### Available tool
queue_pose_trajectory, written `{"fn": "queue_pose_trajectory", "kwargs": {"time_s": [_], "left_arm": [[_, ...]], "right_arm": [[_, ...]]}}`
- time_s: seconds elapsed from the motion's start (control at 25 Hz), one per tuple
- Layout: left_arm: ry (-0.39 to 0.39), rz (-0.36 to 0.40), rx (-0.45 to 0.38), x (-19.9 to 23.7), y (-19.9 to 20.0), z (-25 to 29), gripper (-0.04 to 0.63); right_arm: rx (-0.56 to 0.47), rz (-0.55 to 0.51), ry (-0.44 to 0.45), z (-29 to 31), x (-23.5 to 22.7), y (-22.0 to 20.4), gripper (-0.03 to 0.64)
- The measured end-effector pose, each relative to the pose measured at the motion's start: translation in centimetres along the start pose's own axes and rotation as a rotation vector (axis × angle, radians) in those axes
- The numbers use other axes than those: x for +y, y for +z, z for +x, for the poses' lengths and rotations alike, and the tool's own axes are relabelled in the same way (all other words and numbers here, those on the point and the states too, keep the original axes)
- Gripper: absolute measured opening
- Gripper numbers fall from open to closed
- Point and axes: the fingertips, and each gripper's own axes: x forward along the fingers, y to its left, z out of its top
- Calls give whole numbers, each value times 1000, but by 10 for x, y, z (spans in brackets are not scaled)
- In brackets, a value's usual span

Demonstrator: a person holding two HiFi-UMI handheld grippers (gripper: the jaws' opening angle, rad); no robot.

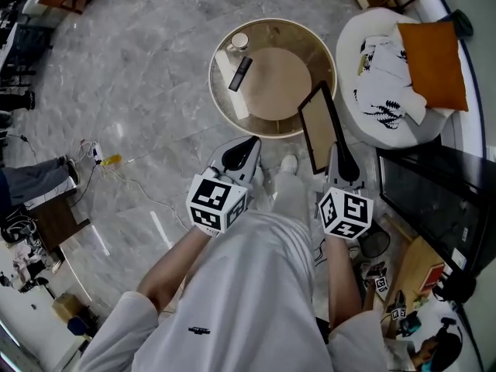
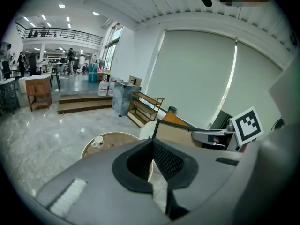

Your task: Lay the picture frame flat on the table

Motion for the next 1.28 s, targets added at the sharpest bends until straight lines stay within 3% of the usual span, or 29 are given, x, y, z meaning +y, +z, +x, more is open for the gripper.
{"fn": "queue_pose_trajectory", "kwargs": {"time_s": [0.4, 1.28], "left_arm": [[10, -43, 27, 17, -25, 62, 5], [59, -125, 105, 69, -128, 207, 5]], "right_arm": [[22, 41, -17, 59, -29, -23, 51], [56, 63, -17, 195, -88, -132, 51]]}}
